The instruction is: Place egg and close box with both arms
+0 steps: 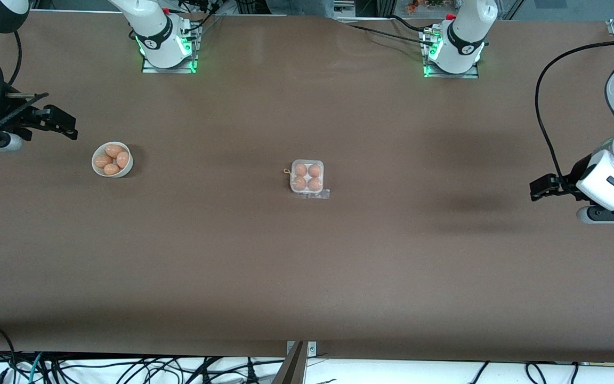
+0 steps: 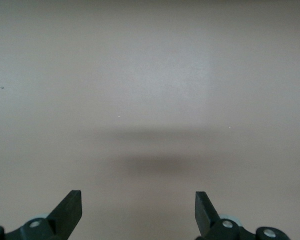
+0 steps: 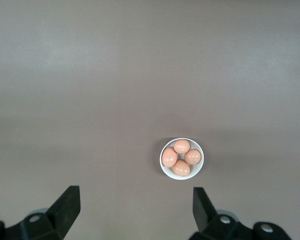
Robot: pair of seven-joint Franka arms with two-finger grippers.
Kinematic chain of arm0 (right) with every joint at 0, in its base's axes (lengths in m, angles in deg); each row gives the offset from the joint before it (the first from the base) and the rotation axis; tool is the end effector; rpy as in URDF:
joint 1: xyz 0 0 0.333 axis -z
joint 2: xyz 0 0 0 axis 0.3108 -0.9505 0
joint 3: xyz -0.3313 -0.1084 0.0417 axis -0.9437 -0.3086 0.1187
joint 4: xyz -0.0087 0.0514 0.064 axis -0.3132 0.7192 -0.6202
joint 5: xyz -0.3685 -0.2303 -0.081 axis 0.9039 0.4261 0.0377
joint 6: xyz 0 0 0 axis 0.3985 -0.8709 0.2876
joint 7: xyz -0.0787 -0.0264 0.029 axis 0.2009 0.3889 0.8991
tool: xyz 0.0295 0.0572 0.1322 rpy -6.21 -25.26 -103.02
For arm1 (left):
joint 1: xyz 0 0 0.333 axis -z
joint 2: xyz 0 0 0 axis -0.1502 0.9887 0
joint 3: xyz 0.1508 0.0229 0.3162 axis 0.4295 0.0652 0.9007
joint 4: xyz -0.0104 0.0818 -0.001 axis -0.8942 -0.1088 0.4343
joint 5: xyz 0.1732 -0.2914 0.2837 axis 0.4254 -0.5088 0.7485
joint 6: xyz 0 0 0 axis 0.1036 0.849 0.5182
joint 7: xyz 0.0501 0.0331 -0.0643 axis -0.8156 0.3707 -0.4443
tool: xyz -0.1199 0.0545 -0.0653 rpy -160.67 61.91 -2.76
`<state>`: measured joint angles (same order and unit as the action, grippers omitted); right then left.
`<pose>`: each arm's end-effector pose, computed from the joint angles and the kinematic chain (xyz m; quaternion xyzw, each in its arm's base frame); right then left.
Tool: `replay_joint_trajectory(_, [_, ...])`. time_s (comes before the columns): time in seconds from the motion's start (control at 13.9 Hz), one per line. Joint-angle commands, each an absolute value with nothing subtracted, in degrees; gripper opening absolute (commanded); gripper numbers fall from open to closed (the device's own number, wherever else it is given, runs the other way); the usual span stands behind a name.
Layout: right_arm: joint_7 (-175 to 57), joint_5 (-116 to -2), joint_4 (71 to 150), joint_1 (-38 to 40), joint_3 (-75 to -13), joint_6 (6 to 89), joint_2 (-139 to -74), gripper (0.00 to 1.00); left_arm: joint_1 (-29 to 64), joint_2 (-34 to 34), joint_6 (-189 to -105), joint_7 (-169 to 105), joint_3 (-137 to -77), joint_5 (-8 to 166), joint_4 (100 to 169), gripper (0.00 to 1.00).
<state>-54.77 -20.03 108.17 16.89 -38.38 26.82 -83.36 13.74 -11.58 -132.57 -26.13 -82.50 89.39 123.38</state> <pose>0.6061 0.0119 0.5629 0.9994 0.0212 -0.0216 0.0141 0.6948 0.0080 0.4895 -0.9996 -0.0098 0.0011 0.0271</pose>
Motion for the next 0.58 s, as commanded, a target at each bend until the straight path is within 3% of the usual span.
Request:
replay_joint_trajectory(0.0, [-55.0, -20.0, 107.6, 17.3, -38.1, 25.9, -83.3, 1.0, 14.8, -15.1, -133.8, -25.5, -81.6, 88.2, 126.7, 1.0])
replay_joint_trajectory(0.5, [-54.5, -20.0, 107.6, 17.3, -38.1, 25.3, -83.2, 1.0, 14.3, -14.6, -133.2, -25.4, -81.6, 88.3, 124.5, 1.0])
